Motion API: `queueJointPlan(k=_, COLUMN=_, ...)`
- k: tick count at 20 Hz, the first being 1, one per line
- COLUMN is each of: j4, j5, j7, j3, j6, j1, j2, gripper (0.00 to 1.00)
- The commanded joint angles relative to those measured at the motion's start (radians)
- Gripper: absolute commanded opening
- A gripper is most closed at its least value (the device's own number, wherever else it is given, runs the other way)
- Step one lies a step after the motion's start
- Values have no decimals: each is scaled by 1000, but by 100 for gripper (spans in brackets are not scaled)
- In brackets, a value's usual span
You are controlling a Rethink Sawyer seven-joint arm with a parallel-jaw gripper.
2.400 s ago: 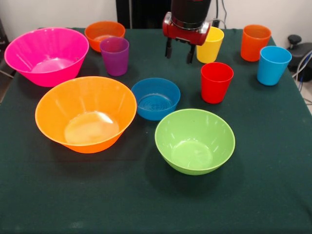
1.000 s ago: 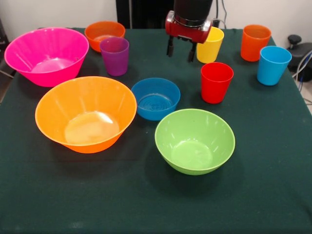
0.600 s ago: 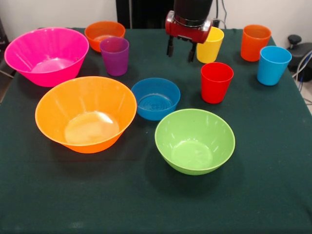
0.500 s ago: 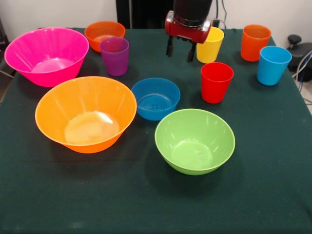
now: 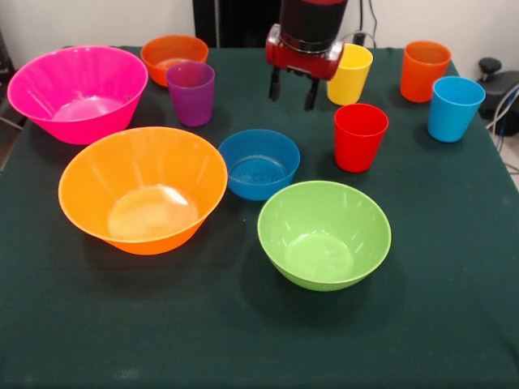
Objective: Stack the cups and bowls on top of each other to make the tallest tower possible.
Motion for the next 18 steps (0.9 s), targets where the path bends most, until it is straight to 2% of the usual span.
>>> queueJointPlan(k=1, j4=-185, j5=25, j7=9, j3=107, j6=165, j1=-23, j2=100, gripper=100)
queueJointPlan(k=7, j4=-264, j5=25, j7=-7, j3=121, j6=262, j1=-28, j2=117, gripper=100)
queueJointPlan(k=14, j4=-227, j5=43, j7=-11, j3=144, j6=375, j1=-40, j2=32, gripper=100)
queueJointPlan(k=18, j4=-206, j5=47, j7=-8, j3=147, j6=403, j1=-44, j2=-2, gripper=100)
